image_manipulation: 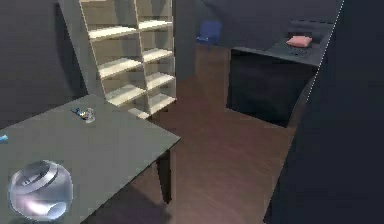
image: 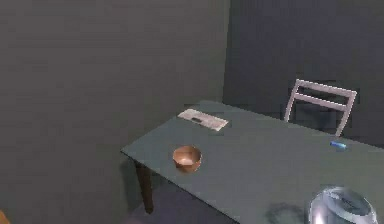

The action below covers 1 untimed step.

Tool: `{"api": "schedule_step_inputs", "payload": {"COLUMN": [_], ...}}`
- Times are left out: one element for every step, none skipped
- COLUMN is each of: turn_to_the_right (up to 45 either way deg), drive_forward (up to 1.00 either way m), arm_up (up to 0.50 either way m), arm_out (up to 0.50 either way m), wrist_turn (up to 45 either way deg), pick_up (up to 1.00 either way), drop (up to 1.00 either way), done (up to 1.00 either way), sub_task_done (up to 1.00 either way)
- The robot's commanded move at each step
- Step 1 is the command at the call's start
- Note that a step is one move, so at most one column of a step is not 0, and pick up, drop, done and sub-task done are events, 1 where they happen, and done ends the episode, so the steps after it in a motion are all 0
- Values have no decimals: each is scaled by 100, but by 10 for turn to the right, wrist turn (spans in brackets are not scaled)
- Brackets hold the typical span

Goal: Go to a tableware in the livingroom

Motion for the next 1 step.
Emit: {"api": "schedule_step_inputs", "payload": {"turn_to_the_right": [0], "drive_forward": [0], "arm_up": [0], "arm_out": [0], "wrist_turn": [0], "pick_up": [0], "drop": [0], "done": [100], "sub_task_done": [0]}}
